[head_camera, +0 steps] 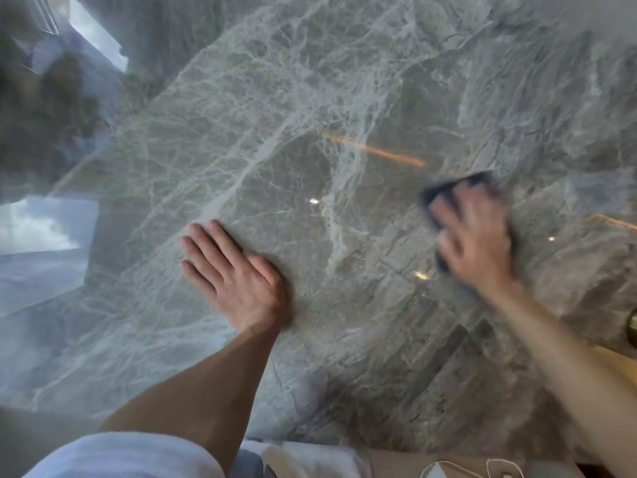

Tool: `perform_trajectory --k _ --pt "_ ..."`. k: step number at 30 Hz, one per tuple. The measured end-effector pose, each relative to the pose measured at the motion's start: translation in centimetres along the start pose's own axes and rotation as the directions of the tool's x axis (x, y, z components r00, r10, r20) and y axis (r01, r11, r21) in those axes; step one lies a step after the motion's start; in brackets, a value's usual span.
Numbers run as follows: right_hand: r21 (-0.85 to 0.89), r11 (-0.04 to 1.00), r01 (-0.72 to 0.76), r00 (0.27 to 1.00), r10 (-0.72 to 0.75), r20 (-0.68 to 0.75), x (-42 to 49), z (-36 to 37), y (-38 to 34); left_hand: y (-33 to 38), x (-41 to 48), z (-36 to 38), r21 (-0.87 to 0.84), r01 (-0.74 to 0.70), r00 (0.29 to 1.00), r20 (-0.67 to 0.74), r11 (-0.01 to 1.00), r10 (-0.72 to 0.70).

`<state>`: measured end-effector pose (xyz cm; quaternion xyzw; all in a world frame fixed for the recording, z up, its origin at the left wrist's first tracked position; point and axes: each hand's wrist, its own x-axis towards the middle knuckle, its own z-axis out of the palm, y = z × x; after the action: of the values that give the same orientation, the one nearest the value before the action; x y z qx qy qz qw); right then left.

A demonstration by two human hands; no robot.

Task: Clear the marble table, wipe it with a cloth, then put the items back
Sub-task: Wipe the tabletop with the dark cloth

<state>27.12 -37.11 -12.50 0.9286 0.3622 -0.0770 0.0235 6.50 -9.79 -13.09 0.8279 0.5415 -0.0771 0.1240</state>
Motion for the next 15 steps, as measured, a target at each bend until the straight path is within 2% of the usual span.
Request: perform_trajectory --k 1,2,3,4,5,6,7,8,9,10,11,12,13,14,15 --pt "0.039 0.934 -0.355 0.932 0.357 -0.059 3.0 -0.3 1.3 0.0 0.0 0.0 -0.001 0.006 1.0 0.002 1.0 -0.006" --pt "0.14 0.764 -0.63 0.762 0.643 -0.081 6.4 -1.0 1.2 0.0 0.0 0.0 -0.006 0.01 1.0 0.002 1.0 -0.01" --pt "0.227 0.606 -0.763 0.61 0.79 -0.057 9.6 -1.7 -0.2 0.1 0.0 0.0 -0.012 0.007 1.0 0.001 1.0 -0.007" --pt "0.264 0.55 -0.792 0.564 0.825 -0.027 11.8 -2.2 -2.7 0.1 -0.1 0.0 -0.018 0.003 1.0 0.002 1.0 -0.003" --pt "0.261 0.618 -0.741 0.631 0.775 -0.045 12.9 -2.1 -6.0 0.0 -0.2 0.0 -0.018 -0.005 1.0 0.001 1.0 0.005" --pt "0.235 0.751 -0.617 0.756 0.649 -0.092 12.8 -1.8 -9.8 0.0 -0.2 0.0 -0.015 -0.011 1.0 -0.003 1.0 0.01" --pt "0.189 0.889 -0.418 0.89 0.442 -0.109 11.1 -1.4 -13.8 -0.1 -0.1 0.1 -0.016 -0.008 1.0 -0.004 1.0 0.008" --pt "0.17 0.976 -0.137 0.983 0.154 -0.095 8.0 -1.3 -17.0 -0.1 0.0 0.0 -0.022 -0.002 1.0 -0.002 1.0 0.002" --pt "0.149 0.979 0.141 0.99 -0.138 -0.034 4.3 -1.2 -18.5 -0.2 -0.1 0.1 -0.023 -0.001 1.0 -0.005 1.0 0.0" --pt "0.155 0.933 0.324 0.942 -0.333 0.034 0.8 -0.9 -18.0 -0.2 -0.1 0.0 -0.021 0.0 1.0 -0.01 1.0 -0.001" --pt "0.142 0.898 0.417 0.899 -0.43 0.078 -2.1 -0.3 -15.4 -0.1 -0.2 0.0 -0.021 -0.001 1.0 -0.009 1.0 0.001" --pt "0.128 0.909 0.396 0.905 -0.41 0.113 -4.2 -0.1 -11.9 0.0 -0.1 0.1 -0.025 -0.004 1.0 -0.003 1.0 0.004" --pt "0.088 0.961 0.261 0.956 -0.27 0.116 -5.0 0.1 -8.5 0.1 -0.1 0.1 -0.03 -0.004 1.0 0.003 1.0 0.004" --pt "0.07 0.998 0.003 0.996 -0.009 0.086 -4.8 0.0 -5.6 0.1 -0.1 0.1 -0.031 -0.002 1.0 0.005 1.0 0.002" --pt "0.071 0.934 -0.35 0.936 0.351 -0.003 -3.4 0.6 -3.3 0.1 -0.1 0.1 -0.028 0.0 1.0 0.005 1.0 0.0"
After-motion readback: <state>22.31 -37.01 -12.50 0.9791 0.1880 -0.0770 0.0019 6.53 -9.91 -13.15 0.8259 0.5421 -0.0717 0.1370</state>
